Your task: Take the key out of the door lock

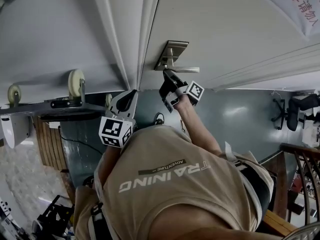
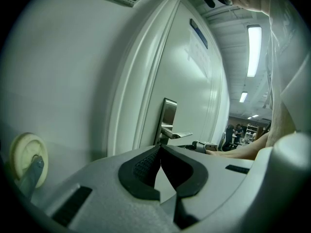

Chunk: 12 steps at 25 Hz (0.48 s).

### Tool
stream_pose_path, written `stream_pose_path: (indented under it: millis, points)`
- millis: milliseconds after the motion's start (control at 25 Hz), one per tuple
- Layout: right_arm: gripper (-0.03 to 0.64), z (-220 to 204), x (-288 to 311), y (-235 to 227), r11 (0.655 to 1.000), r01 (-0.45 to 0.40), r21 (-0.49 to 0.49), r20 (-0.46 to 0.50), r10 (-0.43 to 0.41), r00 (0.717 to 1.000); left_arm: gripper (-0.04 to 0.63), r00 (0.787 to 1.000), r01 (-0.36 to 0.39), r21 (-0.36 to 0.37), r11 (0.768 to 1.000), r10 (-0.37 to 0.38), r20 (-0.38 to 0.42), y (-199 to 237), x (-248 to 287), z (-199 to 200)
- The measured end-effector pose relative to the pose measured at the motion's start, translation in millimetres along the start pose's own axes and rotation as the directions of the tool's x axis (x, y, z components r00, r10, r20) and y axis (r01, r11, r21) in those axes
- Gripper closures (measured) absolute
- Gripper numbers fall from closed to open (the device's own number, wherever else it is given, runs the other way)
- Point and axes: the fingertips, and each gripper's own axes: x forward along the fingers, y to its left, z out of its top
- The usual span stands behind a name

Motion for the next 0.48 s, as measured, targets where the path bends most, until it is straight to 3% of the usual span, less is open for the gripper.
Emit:
stream_pose_path:
  millis: [160, 480]
  points:
    - [0.598, -1, -1, 3, 0.991, 0.015, -0.136, 0.006, -0.015, 1.000, 0.589, 1.000, -0.027, -0.010, 1.000, 0.027, 0.001, 6, -4, -2]
    - [0.598, -25, -50, -8, 0.989, 0.004, -0.150, -0.044, -0.011, 0.999, 0.589, 1.000, -0.028, -0.027, 0.999, 0.028, 0.001, 7, -5, -6]
